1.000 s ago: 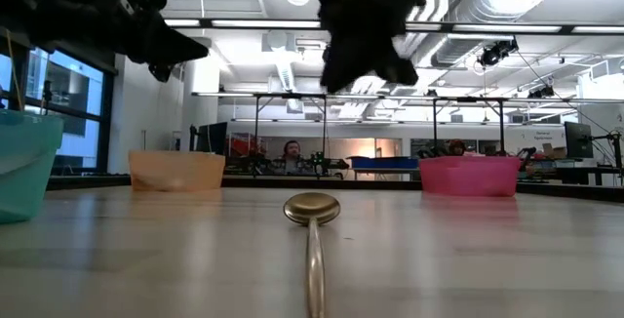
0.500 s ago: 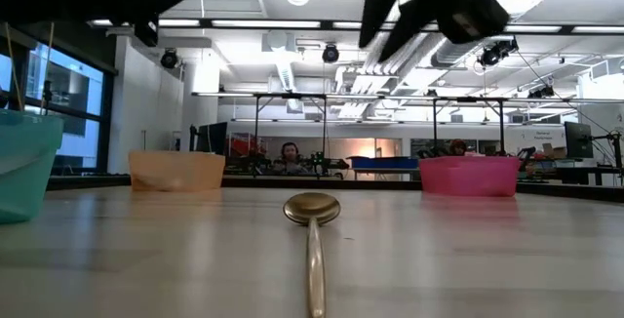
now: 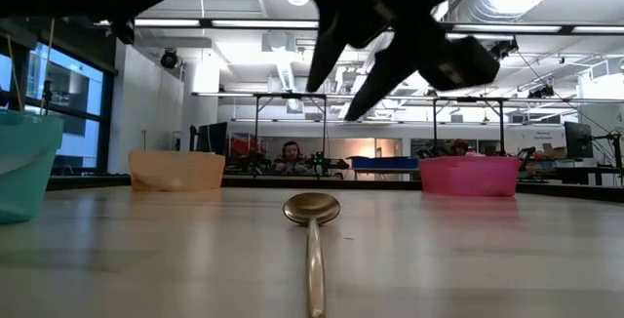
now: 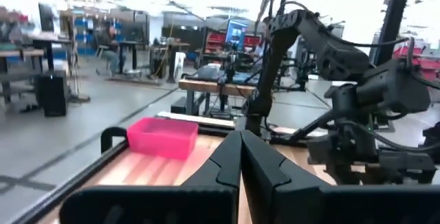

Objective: Sort silverware by color (type)
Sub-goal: Put the gold spoon into the pink bin

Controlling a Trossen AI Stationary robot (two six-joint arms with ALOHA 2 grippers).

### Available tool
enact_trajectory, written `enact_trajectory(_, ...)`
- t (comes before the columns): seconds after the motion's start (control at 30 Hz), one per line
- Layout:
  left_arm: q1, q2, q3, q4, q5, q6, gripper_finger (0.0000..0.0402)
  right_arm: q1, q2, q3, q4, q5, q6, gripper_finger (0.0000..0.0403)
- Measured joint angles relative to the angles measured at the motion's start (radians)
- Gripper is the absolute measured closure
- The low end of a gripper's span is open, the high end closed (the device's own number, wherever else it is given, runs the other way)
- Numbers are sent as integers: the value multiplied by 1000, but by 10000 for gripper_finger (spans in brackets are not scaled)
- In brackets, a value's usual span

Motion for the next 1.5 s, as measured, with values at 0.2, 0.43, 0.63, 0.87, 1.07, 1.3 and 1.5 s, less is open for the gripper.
enact_trajectory(0.2,-35,-127,0,-113,29,77,401,35,111,40,-25,49,154,269)
enact_trajectory(0.43,-60,-167,45,-137,70,33,401,56,208,152,-129,58,213,269)
enact_trajectory(0.63,-65,-169,45,-162,70,41,401,37,283,253,-182,61,166,269)
enact_trajectory(0.87,-65,-169,44,-236,58,30,401,15,365,334,-256,61,226,270)
enact_trajectory(1.07,-65,-169,8,-262,8,43,401,-1,384,372,-314,32,232,320)
enact_trajectory(1.3,-65,-169,-136,-60,9,-12,401,-6,384,371,-321,10,228,395)
enact_trajectory(1.5,-65,-169,-216,29,-39,-21,401,-8,384,369,-310,-4,236,400)
